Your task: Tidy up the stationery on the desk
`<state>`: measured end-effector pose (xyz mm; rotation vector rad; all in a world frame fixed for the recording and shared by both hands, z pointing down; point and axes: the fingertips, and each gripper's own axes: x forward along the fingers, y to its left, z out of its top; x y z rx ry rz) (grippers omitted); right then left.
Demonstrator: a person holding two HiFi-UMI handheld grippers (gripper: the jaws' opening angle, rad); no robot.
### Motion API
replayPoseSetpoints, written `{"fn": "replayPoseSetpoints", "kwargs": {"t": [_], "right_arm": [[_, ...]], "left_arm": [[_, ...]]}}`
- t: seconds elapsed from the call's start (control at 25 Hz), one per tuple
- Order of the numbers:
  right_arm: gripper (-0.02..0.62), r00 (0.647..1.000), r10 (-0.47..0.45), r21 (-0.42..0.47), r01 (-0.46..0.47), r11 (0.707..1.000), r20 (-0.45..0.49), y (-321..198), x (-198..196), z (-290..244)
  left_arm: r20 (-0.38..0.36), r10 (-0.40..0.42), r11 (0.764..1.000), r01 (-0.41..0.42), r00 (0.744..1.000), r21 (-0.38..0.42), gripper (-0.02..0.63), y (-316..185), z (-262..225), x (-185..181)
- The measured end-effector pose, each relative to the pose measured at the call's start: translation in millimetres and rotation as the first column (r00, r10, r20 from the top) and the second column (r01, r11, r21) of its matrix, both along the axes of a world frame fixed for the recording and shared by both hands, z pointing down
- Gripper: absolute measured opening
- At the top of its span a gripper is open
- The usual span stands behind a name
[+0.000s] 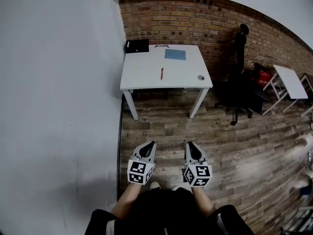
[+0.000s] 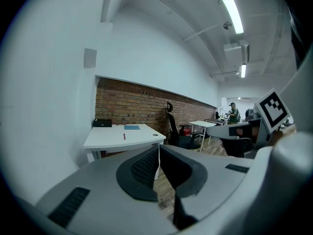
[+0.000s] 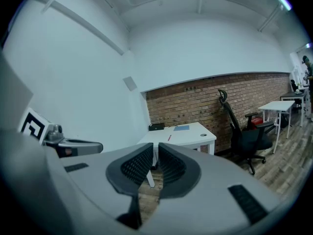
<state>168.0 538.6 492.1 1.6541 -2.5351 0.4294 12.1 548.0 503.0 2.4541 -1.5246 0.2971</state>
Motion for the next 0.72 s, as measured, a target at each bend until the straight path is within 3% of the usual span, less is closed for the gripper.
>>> {"fn": "replayPoseSetpoints", "kwargs": {"t": [0.28, 0.72], "right_arm": [[0.026, 1.0, 0.013, -0.011, -0.013, 1.0, -0.005, 5.4, -29.2, 5.8], [0.026, 0.999, 0.048, -0.022, -0.048, 0.999, -0.021, -24.9, -25.0, 18.1]], "left_arm": [[-0.004, 0.022, 1.0, -0.022, 1.0, -0.008, 0.018, -3.5, 8.5, -28.3], [-0.007, 0.042, 0.999, -0.042, 0.999, -0.011, 0.018, -36.5, 18.5, -28.2]]}}
